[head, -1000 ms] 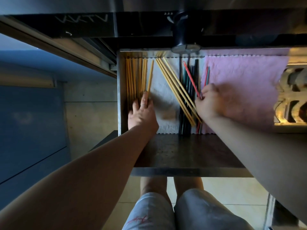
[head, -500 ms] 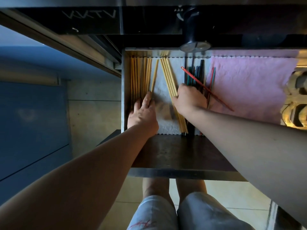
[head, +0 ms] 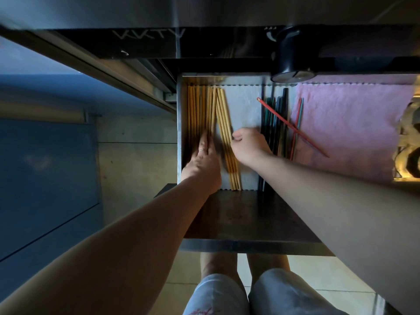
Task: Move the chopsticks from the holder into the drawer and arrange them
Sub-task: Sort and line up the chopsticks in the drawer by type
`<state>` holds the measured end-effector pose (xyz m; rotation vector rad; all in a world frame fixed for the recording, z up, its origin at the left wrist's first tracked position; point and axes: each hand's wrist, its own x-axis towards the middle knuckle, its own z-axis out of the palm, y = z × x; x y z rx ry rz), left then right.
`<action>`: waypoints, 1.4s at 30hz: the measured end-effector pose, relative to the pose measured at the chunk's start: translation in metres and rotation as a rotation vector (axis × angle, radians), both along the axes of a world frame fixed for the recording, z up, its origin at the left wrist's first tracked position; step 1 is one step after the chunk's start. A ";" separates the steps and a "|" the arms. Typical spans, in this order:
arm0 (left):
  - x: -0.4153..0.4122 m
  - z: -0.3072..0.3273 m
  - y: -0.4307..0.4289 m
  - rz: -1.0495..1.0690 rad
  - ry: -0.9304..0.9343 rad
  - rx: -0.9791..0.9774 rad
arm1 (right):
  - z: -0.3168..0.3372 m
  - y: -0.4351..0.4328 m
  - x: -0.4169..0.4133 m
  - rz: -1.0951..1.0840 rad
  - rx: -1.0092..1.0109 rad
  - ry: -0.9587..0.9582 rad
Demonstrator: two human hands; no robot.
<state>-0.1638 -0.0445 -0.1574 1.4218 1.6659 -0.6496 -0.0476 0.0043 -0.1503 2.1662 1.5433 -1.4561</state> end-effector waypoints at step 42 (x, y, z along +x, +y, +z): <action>0.013 0.018 0.027 0.494 -0.055 0.082 | -0.012 -0.017 -0.003 -0.253 -0.164 0.095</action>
